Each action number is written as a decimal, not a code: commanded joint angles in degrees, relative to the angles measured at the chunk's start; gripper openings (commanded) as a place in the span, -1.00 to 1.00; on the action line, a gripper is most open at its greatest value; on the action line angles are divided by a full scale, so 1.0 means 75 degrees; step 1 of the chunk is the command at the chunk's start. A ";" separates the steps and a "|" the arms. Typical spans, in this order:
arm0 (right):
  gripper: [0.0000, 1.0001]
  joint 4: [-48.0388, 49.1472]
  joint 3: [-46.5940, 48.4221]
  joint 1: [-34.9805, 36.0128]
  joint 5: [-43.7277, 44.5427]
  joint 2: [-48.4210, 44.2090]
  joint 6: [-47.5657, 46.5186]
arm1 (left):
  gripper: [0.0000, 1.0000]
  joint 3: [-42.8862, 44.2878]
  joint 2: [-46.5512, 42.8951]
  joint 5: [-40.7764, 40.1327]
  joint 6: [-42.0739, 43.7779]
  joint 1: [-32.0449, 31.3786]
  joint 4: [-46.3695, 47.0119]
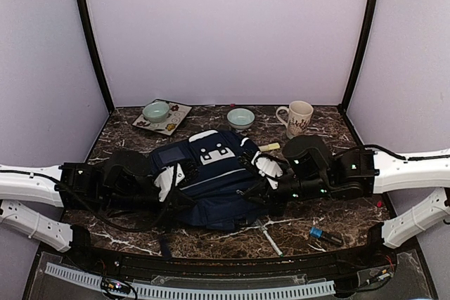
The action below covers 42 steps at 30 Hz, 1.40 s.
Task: Pack the student bag
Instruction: Zip the student bag into the largest pocket of the bag, then hold the largest pocket of the student bag.
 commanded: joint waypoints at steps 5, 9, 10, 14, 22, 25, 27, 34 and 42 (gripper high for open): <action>-1.00 -0.0237 0.0172 -0.0328 0.0125 0.0398 -0.0072 | -1.00 -0.0291 -0.1231 -0.0387 -0.0673 0.0056 -0.0475; -1.00 0.0083 0.0317 -0.0317 -0.0485 0.0566 0.0032 | -1.00 -0.0203 -0.1074 -0.0264 -0.0712 0.0054 -0.0431; -1.00 0.0083 0.0396 -0.0314 -0.0657 0.0636 0.0066 | -1.00 -0.0175 -0.1017 -0.0225 -0.0748 0.0054 -0.0421; -1.00 0.0066 0.0826 -0.0259 -0.1025 0.0885 0.0178 | -0.79 0.0142 -0.0841 -0.0137 -0.0828 0.0054 -0.0414; -1.00 0.0306 0.1736 0.0025 -0.1310 0.1452 -0.0027 | 0.60 0.1456 -0.0414 -0.0070 -0.0852 0.0054 -0.0613; -1.00 0.0296 0.2267 0.0075 -0.1442 0.1832 -0.0159 | 0.61 0.1660 -0.0102 0.0103 -0.0968 0.0054 -0.0905; -1.00 0.0325 0.2518 0.0117 -0.1600 0.1987 -0.0213 | 0.59 0.1627 0.0049 0.0421 -0.1113 0.0054 -0.0951; -1.00 0.0762 0.2495 0.0208 -0.2032 0.2056 -0.0225 | 0.52 0.0942 0.0019 0.1008 -0.1645 0.0098 -0.0489; -1.00 0.1038 0.2144 0.0226 -0.1989 0.1773 -0.0241 | 0.28 0.0048 -0.0275 0.1347 -0.1562 0.0590 0.0203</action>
